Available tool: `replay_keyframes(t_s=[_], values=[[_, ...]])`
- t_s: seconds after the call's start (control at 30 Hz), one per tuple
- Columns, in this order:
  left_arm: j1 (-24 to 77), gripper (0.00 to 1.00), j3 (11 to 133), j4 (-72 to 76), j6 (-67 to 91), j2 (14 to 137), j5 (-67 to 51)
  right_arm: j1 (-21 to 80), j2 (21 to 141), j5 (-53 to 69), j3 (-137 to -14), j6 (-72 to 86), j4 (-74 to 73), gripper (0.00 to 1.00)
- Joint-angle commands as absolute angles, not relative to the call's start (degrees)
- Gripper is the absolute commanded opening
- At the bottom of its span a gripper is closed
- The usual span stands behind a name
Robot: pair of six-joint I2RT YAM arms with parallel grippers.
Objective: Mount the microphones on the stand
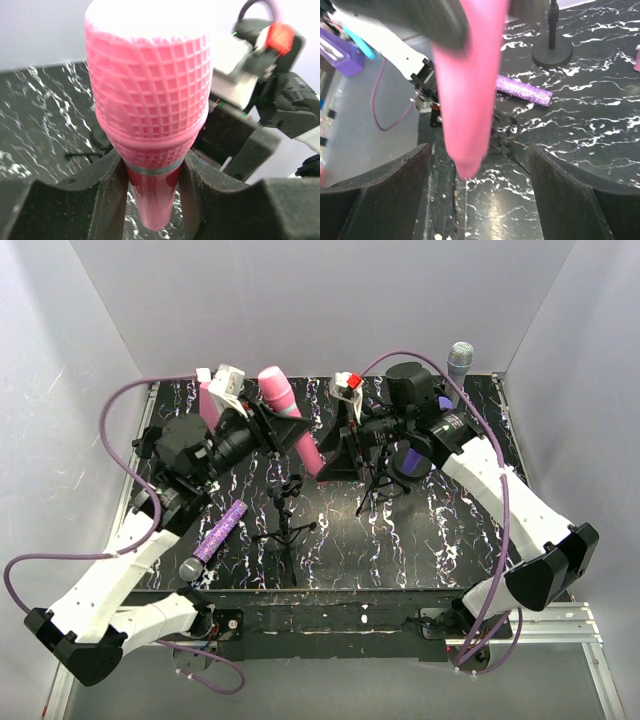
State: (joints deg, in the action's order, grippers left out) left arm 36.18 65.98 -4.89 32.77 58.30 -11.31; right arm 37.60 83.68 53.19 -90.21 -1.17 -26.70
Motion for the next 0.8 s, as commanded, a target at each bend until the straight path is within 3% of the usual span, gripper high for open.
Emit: replay_keyframes(t_s=[0.0,0.27,0.77], values=[[36.4,0.0,80.5,-18.1,16.9,60.1,-15.5,36.3,80.4,52.7,-92.5,-19.4,-38.8,0.86],[36.3,0.0,95.5,-34.1,5.5,70.0,-19.3,33.8,75.5,52.3,-81.7,-19.3,-33.4,0.89],[36.6,0.0,91.4,-34.1,0.4,71.4,-18.1,30.3,74.2,56.9,-78.0,-16.0,-28.8,0.89]])
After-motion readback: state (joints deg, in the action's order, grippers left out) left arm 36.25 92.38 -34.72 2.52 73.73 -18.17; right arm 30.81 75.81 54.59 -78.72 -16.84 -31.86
